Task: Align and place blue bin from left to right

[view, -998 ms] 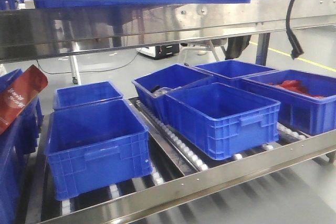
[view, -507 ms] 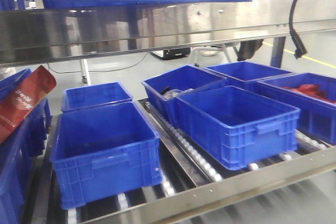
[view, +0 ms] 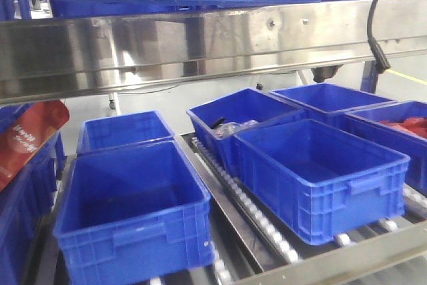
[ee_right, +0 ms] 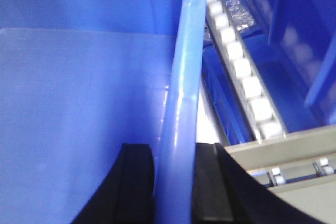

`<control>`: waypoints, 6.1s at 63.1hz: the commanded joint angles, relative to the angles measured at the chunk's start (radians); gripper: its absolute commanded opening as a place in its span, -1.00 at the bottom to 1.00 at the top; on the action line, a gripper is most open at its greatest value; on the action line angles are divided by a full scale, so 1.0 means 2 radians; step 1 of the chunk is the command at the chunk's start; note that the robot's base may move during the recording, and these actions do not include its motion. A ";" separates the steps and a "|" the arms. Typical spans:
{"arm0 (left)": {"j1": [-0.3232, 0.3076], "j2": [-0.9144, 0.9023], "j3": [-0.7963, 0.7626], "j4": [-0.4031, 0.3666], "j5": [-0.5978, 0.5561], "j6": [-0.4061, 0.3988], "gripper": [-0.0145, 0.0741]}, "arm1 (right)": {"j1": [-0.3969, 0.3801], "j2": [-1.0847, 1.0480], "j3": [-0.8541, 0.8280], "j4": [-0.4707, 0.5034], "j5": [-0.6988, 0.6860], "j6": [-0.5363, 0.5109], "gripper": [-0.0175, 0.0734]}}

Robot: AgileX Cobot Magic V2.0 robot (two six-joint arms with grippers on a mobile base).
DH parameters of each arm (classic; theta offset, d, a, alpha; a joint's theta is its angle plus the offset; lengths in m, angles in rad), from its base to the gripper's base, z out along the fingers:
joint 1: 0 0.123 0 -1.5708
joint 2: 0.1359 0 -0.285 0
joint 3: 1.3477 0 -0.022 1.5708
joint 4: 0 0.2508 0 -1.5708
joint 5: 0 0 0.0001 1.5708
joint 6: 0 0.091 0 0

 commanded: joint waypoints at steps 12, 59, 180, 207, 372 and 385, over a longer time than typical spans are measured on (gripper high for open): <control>0.001 -0.013 -0.011 0.005 -0.040 0.003 -0.69 | 0.000 -0.014 -0.007 -0.010 -0.042 -0.012 -0.77; 0.001 -0.013 -0.011 0.005 -0.040 0.003 -0.69 | 0.000 -0.014 -0.007 -0.010 -0.042 -0.012 -0.77; 0.001 0.002 -0.009 0.006 -0.054 -0.018 -0.69 | -0.037 0.038 -0.084 -0.001 -0.099 -0.049 -0.77; 0.001 0.042 -0.009 0.043 -0.051 -0.022 -0.52 | -0.041 0.083 -0.085 0.000 -0.150 -0.066 -0.33; 0.001 -0.798 0.755 0.042 -0.239 0.005 -0.64 | -0.041 -0.827 0.861 -0.005 -0.396 -0.105 -0.77; 0.002 -0.798 0.759 0.040 -0.246 0.005 -0.64 | -0.041 -0.827 0.861 -0.005 -0.397 -0.105 -0.77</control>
